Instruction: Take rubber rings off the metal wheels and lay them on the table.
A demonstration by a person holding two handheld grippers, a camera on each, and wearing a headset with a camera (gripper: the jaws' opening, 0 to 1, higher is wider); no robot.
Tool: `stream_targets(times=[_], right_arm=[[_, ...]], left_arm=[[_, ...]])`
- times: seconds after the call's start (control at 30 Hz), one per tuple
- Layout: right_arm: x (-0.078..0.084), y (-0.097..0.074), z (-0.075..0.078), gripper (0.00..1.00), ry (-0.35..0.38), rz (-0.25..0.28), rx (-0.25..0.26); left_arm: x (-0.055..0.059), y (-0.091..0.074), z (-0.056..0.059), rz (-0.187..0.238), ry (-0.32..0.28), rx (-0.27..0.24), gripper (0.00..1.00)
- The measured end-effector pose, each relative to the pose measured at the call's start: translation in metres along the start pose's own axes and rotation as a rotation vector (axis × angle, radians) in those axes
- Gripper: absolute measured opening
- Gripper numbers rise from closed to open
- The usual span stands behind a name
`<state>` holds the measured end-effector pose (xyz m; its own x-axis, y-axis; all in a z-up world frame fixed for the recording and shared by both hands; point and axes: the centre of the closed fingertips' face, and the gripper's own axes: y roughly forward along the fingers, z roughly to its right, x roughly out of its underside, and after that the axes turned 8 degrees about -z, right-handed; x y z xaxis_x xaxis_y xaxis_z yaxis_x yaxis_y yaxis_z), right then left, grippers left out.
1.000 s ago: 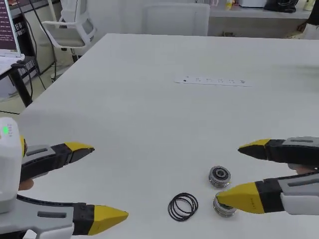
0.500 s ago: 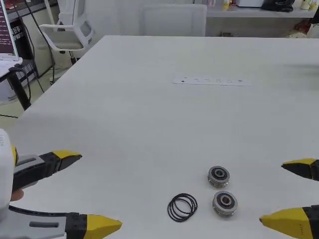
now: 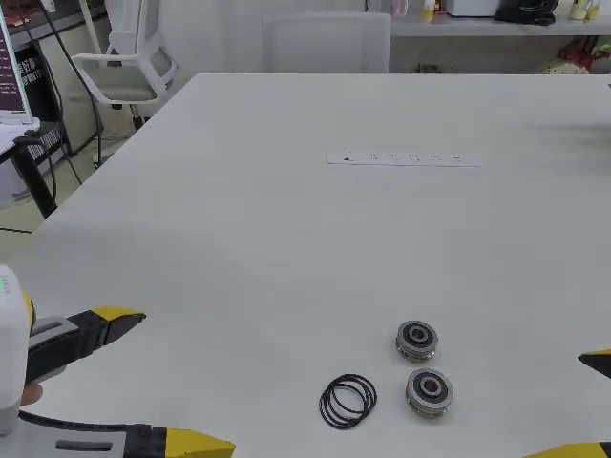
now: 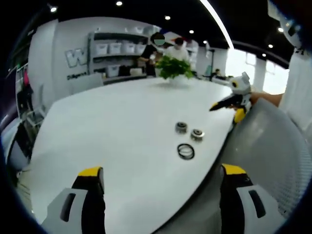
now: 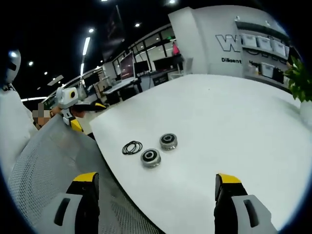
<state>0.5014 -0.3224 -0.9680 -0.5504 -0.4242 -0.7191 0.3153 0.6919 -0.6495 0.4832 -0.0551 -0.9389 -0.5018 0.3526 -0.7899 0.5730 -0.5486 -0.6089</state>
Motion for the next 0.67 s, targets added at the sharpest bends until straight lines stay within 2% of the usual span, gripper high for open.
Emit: stream_targets(times=[0.23, 0.37, 0.5, 0.67], right_arm=[[0.010, 0.002, -0.004, 0.99, 0.014, -0.025, -0.002], [0.012, 0.002, -0.004, 0.99, 0.023, -0.030, 0.007], [0.014, 0.002, -0.005, 0.99, 0.004, -0.056, 0.018], [0.012, -0.003, -0.006, 0.97, 0.006, -0.058, 0.026]], left_arm=[[0.002, 0.002, 0.001, -0.006, -0.027, 0.010, 1.00], [0.001, 0.003, 0.003, -0.005, -0.025, 0.015, 1.00], [0.001, 0.003, 0.005, -0.012, -0.024, 0.020, 1.00], [0.002, 0.003, 0.006, -0.022, -0.011, 0.016, 1.00]])
